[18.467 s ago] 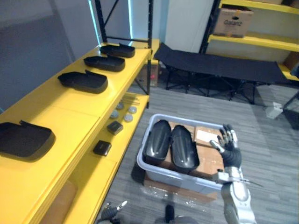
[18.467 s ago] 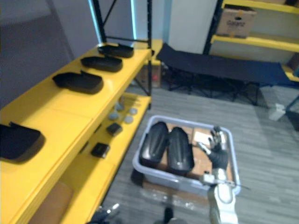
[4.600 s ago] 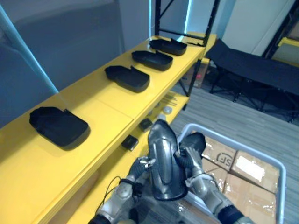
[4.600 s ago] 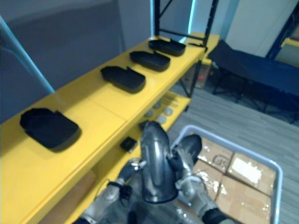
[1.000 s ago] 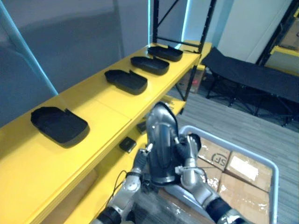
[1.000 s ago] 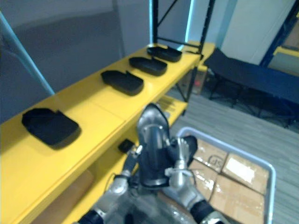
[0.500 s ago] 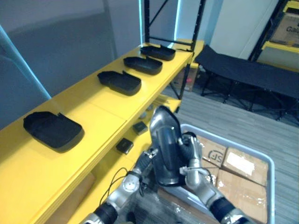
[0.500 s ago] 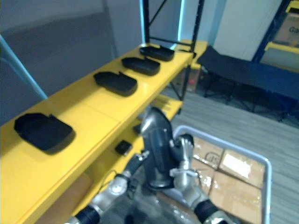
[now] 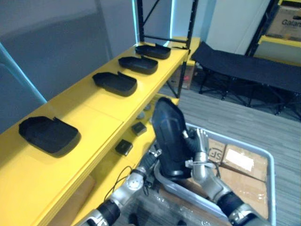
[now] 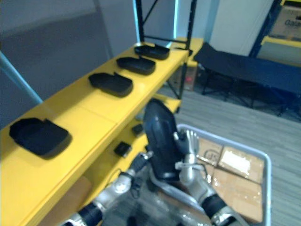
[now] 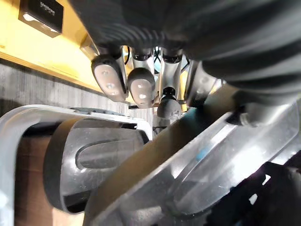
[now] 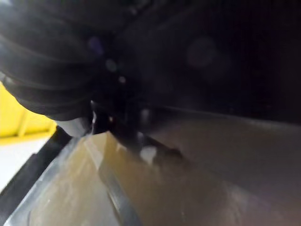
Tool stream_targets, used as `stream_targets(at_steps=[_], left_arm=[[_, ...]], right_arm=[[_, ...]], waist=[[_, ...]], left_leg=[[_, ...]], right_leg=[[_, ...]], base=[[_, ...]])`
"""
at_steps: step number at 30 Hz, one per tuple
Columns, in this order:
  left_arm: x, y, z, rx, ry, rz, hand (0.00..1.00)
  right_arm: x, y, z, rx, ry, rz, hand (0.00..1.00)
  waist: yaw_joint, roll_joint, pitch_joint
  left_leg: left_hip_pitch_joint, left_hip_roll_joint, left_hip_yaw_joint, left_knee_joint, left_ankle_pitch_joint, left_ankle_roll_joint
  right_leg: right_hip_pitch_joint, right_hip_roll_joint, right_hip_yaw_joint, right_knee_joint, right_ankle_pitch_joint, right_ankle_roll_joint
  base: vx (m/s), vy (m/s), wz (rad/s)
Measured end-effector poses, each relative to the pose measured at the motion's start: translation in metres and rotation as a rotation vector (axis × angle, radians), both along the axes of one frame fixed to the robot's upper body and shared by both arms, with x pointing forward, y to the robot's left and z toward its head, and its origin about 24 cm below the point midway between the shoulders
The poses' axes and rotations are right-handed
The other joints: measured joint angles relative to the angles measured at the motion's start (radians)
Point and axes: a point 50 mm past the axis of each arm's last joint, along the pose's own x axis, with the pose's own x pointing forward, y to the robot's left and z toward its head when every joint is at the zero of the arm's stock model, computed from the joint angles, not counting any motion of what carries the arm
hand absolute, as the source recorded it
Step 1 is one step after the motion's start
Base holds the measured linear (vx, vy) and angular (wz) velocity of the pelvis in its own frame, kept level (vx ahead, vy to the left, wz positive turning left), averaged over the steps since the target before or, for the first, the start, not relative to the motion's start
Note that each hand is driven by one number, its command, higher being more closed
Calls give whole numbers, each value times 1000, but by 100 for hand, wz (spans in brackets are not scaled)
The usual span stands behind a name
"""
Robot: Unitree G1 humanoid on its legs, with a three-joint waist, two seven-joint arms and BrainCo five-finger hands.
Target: Walk over and take plastic housings, then place them on the shelf
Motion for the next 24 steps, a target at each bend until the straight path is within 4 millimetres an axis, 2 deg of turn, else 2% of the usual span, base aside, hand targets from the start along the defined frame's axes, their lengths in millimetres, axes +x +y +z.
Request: stream_targets(at_steps=[7,8,13,24], left_arm=[[13,-5,26,13,-161,9,100],[16,-6,30,12,-177,8,0],[23,-13,50,-23,-251,-1,0],[32,-19,70,45,-391,-6,0]], right_arm=[[6,-4,26,42,-137,-44,100],[8,-5,30,44,-156,-55,100],[16,-13,43,76,-199,-108,100],[22,-19,58,117,-255,-143,100]], waist=[[-1,4,0],[-2,5,0],[-5,5,0],[-11,5,-1]], left_leg=[[1,3,2,0,-1,-1],[2,4,3,0,-1,-1],[6,3,5,0,-1,-1],[34,7,40,0,-14,-6]], right_leg=[[0,6,2,0,0,-1],[0,7,3,0,0,-1],[2,7,6,0,0,-1],[10,9,39,3,0,-2]], base=[[0,0,0],[0,0,0],[0,0,0],[7,2,-9]])
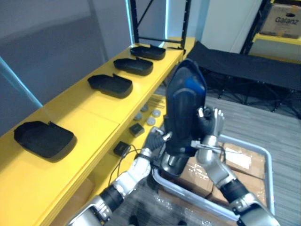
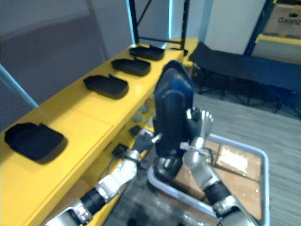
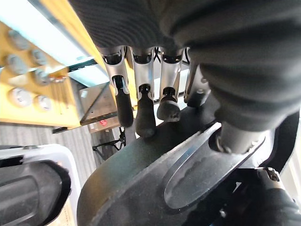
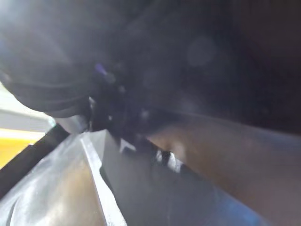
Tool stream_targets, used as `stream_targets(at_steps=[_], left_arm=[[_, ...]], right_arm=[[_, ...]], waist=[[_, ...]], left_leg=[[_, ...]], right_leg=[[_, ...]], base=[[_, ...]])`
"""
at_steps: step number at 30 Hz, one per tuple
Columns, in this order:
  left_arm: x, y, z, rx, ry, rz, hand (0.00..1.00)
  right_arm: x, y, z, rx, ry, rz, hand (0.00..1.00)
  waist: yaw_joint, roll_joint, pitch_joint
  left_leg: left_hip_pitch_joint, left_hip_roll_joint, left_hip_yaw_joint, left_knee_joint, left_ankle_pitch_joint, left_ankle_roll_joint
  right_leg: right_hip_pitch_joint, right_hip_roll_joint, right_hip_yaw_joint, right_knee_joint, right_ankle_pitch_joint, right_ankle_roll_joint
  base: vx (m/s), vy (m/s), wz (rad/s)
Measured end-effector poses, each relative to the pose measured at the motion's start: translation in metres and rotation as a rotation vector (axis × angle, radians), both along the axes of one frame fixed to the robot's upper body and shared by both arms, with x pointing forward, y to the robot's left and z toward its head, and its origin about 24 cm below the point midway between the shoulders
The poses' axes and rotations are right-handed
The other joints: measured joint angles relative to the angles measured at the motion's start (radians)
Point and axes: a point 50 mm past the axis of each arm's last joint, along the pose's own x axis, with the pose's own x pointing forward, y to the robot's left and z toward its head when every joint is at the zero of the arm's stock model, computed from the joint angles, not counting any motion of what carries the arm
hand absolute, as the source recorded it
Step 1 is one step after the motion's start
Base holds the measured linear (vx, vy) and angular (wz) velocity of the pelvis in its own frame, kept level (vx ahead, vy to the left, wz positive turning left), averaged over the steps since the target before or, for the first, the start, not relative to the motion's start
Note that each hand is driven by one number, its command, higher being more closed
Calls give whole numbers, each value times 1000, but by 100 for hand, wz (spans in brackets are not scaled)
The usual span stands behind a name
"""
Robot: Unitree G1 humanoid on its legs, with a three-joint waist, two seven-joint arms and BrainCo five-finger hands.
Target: Walk over and take plastic housings, then place them on the shelf
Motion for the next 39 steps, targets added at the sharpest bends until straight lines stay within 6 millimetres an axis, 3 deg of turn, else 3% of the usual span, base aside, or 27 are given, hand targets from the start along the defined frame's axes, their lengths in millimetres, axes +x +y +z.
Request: stream_targets(at_steps=[7,20,25,34,39], left_arm=[[0,-2,8,-47,-26,-1,0],[-1,-1,17,-240,-32,36,0],[-4,-1,29,-90,-244,126,0],[1,0,30,83,-311,175,0],[5,2,35,78,-329,200,0]], right_arm=[[0,-2,7,19,-29,-6,100],[2,5,13,81,-57,16,100],[1,8,14,116,-56,21,100],[3,6,8,115,-28,11,100],[7,8,9,101,-25,20,100]], waist=[[-20,0,0],[-21,-1,0],[-18,-3,1],[-18,-5,1],[-19,-12,4]], left_leg=[[5,1,12,0,-4,0],[9,2,12,0,-5,-1],[7,1,10,0,-5,-1],[6,2,11,0,-5,-1],[5,1,10,0,-5,-1]], right_leg=[[0,0,7,1,0,0],[1,2,11,2,0,0],[1,1,10,2,0,0],[-1,2,10,1,0,0],[-1,2,10,1,1,0]], base=[[6,1,-3],[0,0,0],[0,0,0],[0,0,0],[0,0,0]])
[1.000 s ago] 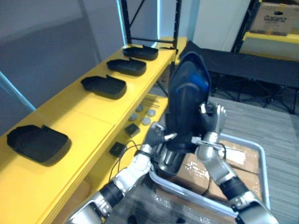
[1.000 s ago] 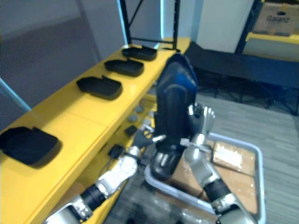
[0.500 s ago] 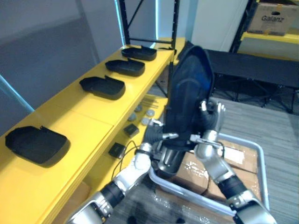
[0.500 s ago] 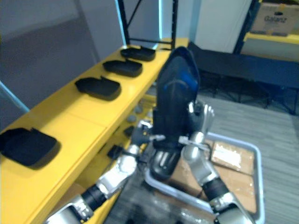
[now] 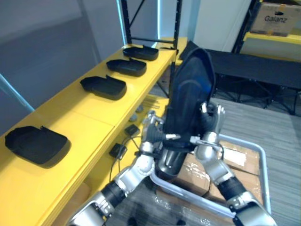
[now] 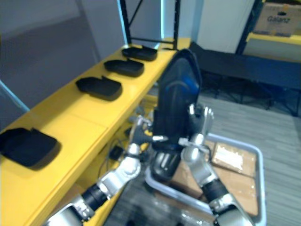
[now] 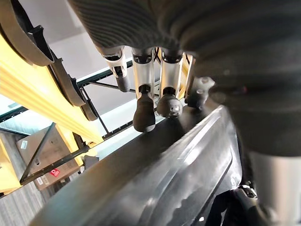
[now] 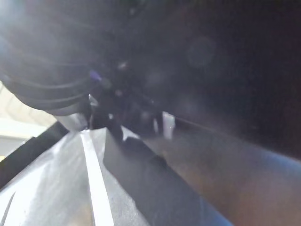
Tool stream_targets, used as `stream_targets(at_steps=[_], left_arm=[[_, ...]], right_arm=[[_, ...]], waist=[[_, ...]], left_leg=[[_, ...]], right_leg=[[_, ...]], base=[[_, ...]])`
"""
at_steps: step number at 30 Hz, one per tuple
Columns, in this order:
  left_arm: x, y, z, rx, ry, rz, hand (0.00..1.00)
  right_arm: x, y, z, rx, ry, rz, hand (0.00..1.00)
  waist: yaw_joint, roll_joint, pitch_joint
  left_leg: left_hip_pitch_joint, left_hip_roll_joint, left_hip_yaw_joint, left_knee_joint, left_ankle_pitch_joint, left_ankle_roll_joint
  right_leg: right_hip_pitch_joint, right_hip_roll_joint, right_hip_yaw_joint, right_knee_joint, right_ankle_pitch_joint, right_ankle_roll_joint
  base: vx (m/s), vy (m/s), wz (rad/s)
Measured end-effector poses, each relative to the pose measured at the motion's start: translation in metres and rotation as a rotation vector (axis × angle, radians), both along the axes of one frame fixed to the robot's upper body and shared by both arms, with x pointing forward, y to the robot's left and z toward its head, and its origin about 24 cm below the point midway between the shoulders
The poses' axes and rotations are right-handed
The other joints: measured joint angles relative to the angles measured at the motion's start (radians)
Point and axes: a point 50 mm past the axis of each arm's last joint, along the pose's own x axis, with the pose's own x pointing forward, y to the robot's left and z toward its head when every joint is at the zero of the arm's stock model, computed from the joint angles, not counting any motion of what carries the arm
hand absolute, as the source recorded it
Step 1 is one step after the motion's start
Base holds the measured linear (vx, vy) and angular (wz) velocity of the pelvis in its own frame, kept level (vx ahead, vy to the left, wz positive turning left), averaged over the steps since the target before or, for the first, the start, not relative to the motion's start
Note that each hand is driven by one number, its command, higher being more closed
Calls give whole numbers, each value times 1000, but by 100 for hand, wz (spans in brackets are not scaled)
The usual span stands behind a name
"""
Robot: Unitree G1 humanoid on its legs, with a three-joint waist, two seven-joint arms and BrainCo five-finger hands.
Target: Walk over and take plastic housings, then place them on the shelf
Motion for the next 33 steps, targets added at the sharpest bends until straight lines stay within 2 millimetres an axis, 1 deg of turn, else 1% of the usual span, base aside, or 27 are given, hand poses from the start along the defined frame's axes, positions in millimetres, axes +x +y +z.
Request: stream_targets(at_steps=[3,8,12,15,17,18,20,21,22,23,25,26,28,29,30,33], left_arm=[[2,3,2,-13,-9,24,0],[6,7,7,-56,-12,77,0],[13,19,12,-103,-24,154,0],[19,39,16,-144,-34,248,0],[22,63,17,-228,-33,346,0],[22,70,16,-253,-26,369,0],[18,95,12,-300,-22,444,0],[16,101,11,-306,-24,459,0],[14,112,9,-319,-27,494,0],[13,117,9,-336,-28,508,0],[7,137,12,-365,-64,557,0],[6,141,14,-368,-77,566,0],[0,158,20,-389,-122,600,0],[-1,162,21,-403,-122,596,0],[-3,171,21,-450,-111,587,0],[-4,180,20,-533,-83,546,0]], right_arm=[[1,2,0,0,3,14,100],[1,3,-8,-8,35,23,100],[-3,2,-14,-26,36,24,100],[-7,-12,-19,-7,49,-35,100],[-12,-31,-24,15,62,-111,100],[-13,-35,-25,20,65,-129,100],[-19,-51,-28,23,73,-188,100],[-20,-55,-28,19,74,-199,100],[-23,-62,-29,9,75,-222,100],[-24,-66,-29,7,74,-233,100],[-30,-75,-29,17,68,-269,100],[-32,-78,-29,20,64,-280,100],[-37,-85,-28,31,42,-302,100],[-38,-88,-28,33,36,-310,100],[-42,-94,-27,33,22,-334,100],[-44,-99,-23,20,6,-340,100]], waist=[[0,-1,0],[1,-4,1],[1,-8,3],[1,-9,4],[1,-9,4],[0,-9,4],[0,-10,4],[0,-10,4],[1,-10,4],[2,-10,4],[2,-10,4],[2,-10,4],[3,-11,5],[4,-11,5],[6,-11,5],[8,-11,5]], left_leg=[[-1,-1,-2,0,0,0],[-1,-2,-6,-4,0,0],[-2,-2,-9,-5,1,1],[-2,-4,-13,-5,1,1],[-2,-5,-16,-5,1,1],[-2,-5,-16,-5,1,1],[-2,-4,-16,-5,1,1],[-2,-4,-16,-5,1,1],[-3,-4,-17,-5,1,1],[-3,-4,-17,-5,1,1],[-3,-4,-18,-5,1,1],[-4,-4,-18,-5,1,1],[-4,-4,-19,-5,1,1],[-5,-4,-19,-5,1,1],[-5,-4,-20,-5,1,1],[-6,-4,-20,-5,1,1]], right_leg=[[0,-1,-2,0,0,0],[0,-2,-4,0,0,0],[1,-3,-6,1,0,1],[0,-4,-9,5,-3,4],[0,-6,-10,10,-6,6],[-1,-6,-10,11,-7,5],[-1,-6,-11,12,-8,5],[-1,-6,-11,12,-8,5],[-1,-6,-11,12,-9,5],[-1,-6,-12,12,-9,5],[-1,-6,-12,13,-9,6],[-1,-6,-12,13,-9,6],[-2,-7,-12,13,-10,7],[-2,-7,-12,13,-10,7],[-2,-7,-13,14,-12,7],[-4,-7,-13,18,-14,6]], base=[[0,0,0],[0,0,0],[0,0,0],[2,5,4],[2,3,2],[0,0,0],[0,0,0],[0,0,0],[0,0,0],[0,0,0],[0,0,0],[0,0,0],[0,0,0],[0,0,0],[0,0,0],[0,0,0]])
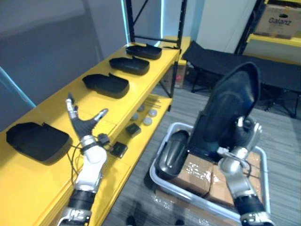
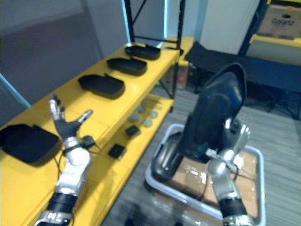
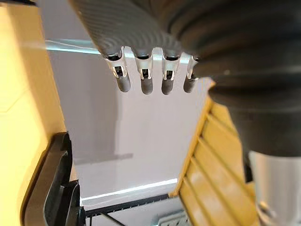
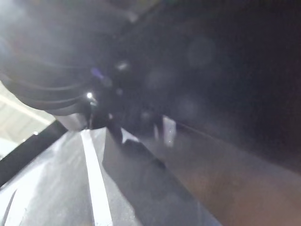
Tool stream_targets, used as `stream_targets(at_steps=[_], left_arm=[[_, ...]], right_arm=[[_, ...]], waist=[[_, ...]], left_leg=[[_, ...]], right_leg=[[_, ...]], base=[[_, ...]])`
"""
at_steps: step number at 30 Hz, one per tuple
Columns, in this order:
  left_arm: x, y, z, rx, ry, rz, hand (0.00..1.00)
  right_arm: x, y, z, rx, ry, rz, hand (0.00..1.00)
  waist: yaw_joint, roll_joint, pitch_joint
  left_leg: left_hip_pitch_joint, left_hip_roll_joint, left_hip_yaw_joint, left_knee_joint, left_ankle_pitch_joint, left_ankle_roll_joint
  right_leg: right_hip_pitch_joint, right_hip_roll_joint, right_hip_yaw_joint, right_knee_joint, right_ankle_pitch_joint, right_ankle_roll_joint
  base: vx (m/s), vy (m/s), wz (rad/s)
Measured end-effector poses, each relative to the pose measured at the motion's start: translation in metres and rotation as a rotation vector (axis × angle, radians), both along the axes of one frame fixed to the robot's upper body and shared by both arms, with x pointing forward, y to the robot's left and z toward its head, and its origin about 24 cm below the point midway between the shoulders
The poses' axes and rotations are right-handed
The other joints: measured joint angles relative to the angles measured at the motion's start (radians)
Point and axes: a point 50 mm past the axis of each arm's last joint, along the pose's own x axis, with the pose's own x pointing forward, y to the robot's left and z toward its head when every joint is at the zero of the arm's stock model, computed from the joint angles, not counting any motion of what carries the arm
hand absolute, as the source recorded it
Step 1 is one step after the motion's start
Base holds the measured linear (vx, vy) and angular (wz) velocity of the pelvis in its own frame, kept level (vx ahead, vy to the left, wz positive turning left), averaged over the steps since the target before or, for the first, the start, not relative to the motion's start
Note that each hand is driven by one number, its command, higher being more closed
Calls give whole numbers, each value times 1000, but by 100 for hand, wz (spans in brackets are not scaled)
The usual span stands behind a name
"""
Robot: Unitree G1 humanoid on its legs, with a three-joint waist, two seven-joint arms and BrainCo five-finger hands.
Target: Walk over and take plastic housings, then place them on the shelf
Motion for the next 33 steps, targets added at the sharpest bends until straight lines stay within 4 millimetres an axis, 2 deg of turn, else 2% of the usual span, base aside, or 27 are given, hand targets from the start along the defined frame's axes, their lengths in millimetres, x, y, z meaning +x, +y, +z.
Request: stream_targets(at_steps=[3,5,9,11,14,18,23,27,33], left_arm=[[2,-1,-1,-57,-3,-114,0],[4,-9,0,-72,-4,-234,0],[9,-47,-4,-50,55,-517,0],[14,-69,-4,-32,106,-674,0],[20,-92,0,12,152,-818,0],[27,-105,4,14,184,-908,0],[35,-121,9,27,221,-975,0],[37,-127,6,14,252,-978,0],[40,-136,-1,11,297,-962,0]], right_arm=[[0,1,4,0,-31,19,100],[1,3,8,-1,-43,32,100],[16,21,23,-17,-81,121,100],[28,40,36,-55,-111,202,100],[41,61,52,-92,-149,289,100],[51,70,57,-134,-129,317,100],[55,70,45,-160,-50,316,100],[60,80,44,-189,-17,358,100],[64,82,47,-192,-22,362,100]], waist=[[3,0,0],[7,0,0],[13,0,0],[18,0,0],[19,0,0],[22,0,0],[19,0,0],[19,0,0],[19,0,0]], left_leg=[[-1,0,0,0,0,0],[-1,0,0,0,0,0],[-1,-1,-1,0,1,1],[-2,-2,-1,0,3,2],[-3,-4,-3,0,6,4],[-5,-10,-5,0,8,7],[-17,-17,-28,0,14,13],[-17,-17,-28,0,16,13],[-18,-16,-28,0,17,13]], right_leg=[[-2,0,0,2,-1,-1],[-2,-1,0,3,-1,-1],[-4,-5,-1,8,-1,-1],[-8,-6,-1,13,-1,-1],[-10,-6,-2,16,0,-1],[-10,-14,-5,16,2,3],[-9,-17,-27,15,4,6],[-9,-16,-28,14,4,5],[-11,-16,-28,14,6,5]], base=[[0,0,0],[0,0,0],[0,0,0],[0,0,0],[-4,3,1],[-2,2,1],[-9,-2,12],[0,0,0],[0,0,0]])
